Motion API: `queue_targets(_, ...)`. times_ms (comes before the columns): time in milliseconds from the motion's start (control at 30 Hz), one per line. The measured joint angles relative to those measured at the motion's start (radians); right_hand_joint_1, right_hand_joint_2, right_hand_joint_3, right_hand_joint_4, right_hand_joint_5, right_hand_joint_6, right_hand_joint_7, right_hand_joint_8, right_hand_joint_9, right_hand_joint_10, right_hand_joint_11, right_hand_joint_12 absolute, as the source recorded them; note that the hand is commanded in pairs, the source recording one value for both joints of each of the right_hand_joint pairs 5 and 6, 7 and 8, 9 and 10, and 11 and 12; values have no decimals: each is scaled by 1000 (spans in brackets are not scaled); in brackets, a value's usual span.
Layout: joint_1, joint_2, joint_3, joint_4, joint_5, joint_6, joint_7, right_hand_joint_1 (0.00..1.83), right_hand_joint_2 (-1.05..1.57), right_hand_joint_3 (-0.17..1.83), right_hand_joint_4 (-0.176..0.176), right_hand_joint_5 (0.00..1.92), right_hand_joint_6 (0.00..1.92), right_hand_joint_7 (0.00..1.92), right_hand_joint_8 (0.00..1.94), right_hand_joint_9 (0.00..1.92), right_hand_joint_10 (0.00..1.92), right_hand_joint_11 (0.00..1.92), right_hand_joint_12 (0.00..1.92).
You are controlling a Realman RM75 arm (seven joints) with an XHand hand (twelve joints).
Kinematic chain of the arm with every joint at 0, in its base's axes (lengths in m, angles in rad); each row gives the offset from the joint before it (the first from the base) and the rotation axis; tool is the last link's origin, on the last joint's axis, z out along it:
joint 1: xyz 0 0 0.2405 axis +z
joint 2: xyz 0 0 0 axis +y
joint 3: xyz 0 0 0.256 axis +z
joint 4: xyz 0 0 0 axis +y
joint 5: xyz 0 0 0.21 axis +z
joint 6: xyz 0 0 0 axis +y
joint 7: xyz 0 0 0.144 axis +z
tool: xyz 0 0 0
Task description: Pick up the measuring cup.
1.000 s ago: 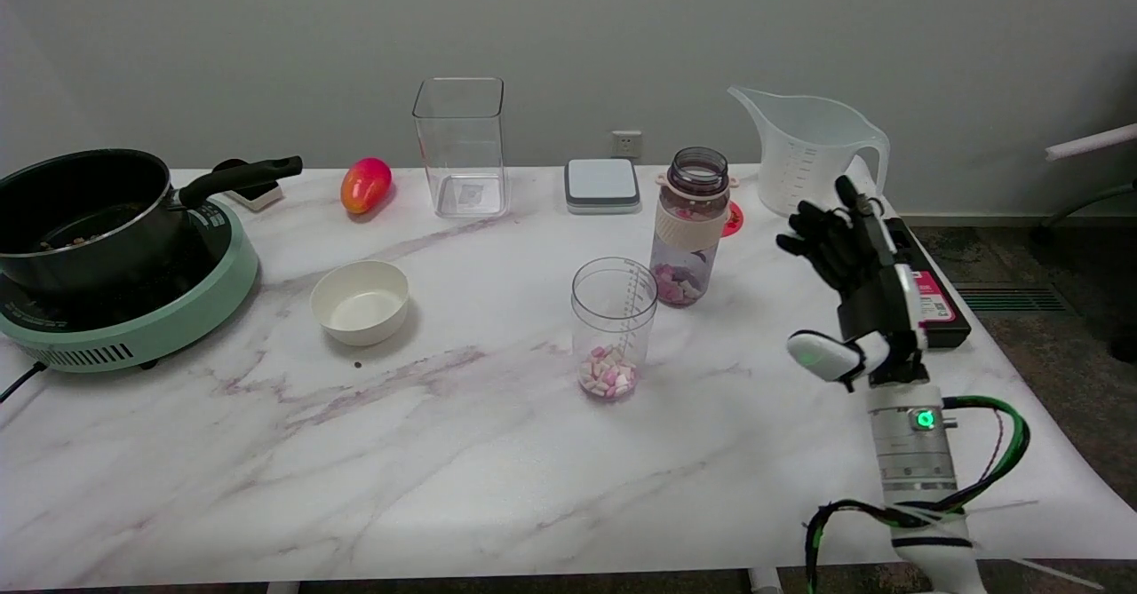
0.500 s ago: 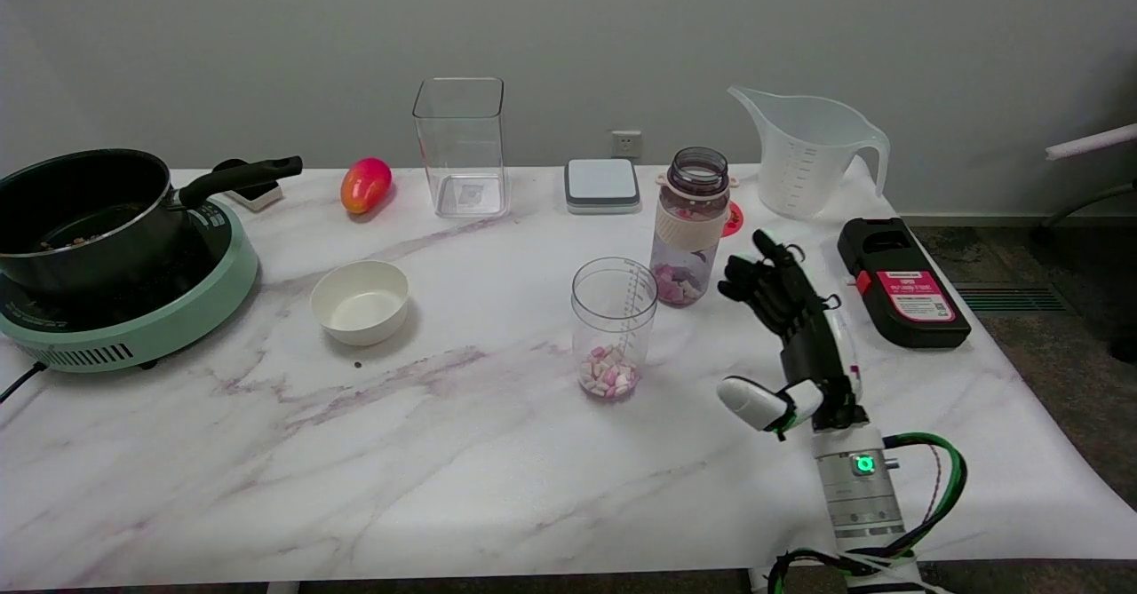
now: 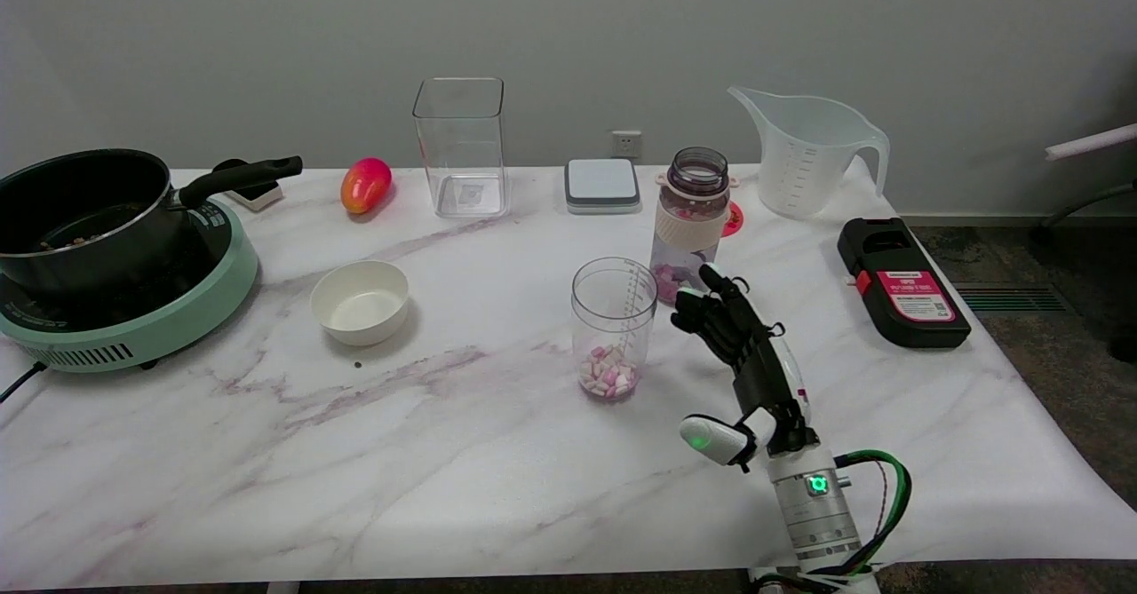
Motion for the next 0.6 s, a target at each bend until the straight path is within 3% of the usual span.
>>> queue_targets(600,57,-22,-9,-76,-17,-17,38,1049,-482,1022,0,206,206,446,446,422,422,458,458)
